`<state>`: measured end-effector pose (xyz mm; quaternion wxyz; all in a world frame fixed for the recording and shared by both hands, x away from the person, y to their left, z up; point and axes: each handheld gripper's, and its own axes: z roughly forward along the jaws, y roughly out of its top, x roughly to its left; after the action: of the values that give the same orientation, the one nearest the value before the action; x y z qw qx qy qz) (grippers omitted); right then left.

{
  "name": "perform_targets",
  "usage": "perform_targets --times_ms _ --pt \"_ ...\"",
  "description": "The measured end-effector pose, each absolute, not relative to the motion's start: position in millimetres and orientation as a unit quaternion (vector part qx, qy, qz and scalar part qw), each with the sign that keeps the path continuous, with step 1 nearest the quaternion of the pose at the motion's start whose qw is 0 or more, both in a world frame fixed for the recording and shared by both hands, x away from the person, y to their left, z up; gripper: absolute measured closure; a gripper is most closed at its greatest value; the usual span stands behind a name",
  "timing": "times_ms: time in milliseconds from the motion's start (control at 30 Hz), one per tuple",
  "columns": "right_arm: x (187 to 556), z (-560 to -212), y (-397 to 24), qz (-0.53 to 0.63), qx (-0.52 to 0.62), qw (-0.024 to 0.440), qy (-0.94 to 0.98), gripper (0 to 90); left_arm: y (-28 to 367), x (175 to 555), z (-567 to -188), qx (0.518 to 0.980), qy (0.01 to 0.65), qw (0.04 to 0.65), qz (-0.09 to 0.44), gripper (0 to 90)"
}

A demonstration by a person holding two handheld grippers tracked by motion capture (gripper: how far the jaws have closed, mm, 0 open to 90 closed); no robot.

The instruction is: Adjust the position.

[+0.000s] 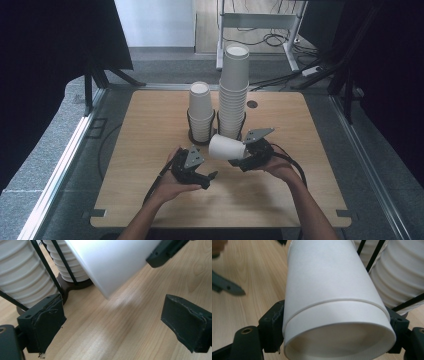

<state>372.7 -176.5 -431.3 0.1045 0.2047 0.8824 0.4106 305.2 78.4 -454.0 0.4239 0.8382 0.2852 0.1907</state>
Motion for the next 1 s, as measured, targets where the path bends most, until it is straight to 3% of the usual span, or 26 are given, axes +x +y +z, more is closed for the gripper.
perform_targets --times_ms 733,1000 --pt "353.8 -450.5 -188.4 0.507 0.253 0.125 0.815 21.9 90.3 306.8 -460.9 0.824 0.319 0.434 0.174 5.7" --pt "349.3 -455.8 -190.1 0.527 0.260 0.122 0.800 21.8 95.2 311.2 -462.9 0.811 0.340 0.456 0.136 7.5"
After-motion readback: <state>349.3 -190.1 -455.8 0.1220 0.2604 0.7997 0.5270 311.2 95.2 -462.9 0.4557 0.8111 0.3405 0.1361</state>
